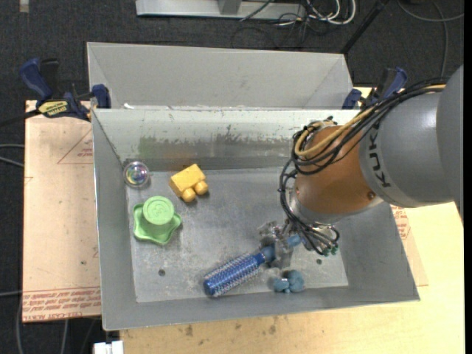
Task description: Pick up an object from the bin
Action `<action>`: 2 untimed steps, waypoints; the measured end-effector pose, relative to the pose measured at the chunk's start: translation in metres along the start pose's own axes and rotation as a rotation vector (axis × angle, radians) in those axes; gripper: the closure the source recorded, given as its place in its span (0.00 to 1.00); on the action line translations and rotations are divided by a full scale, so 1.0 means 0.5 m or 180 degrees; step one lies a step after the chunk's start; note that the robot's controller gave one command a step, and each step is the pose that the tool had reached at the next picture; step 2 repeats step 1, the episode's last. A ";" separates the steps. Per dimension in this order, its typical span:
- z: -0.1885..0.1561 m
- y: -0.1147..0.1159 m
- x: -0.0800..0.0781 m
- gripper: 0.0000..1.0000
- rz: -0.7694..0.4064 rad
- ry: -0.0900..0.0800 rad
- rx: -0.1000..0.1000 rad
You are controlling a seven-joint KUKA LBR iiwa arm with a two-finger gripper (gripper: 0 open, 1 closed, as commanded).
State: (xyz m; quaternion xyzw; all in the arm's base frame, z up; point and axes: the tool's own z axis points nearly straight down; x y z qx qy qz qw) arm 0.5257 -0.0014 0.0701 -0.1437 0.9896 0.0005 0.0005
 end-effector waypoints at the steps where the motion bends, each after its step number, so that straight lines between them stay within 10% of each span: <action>1: -0.296 0.008 0.018 1.00 0.0078 -0.0026 0.0010; 2: -0.296 0.008 0.018 1.00 0.0078 -0.0026 0.0010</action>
Offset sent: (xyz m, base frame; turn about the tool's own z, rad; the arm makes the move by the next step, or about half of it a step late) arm -0.0117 0.0002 0.1446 0.0262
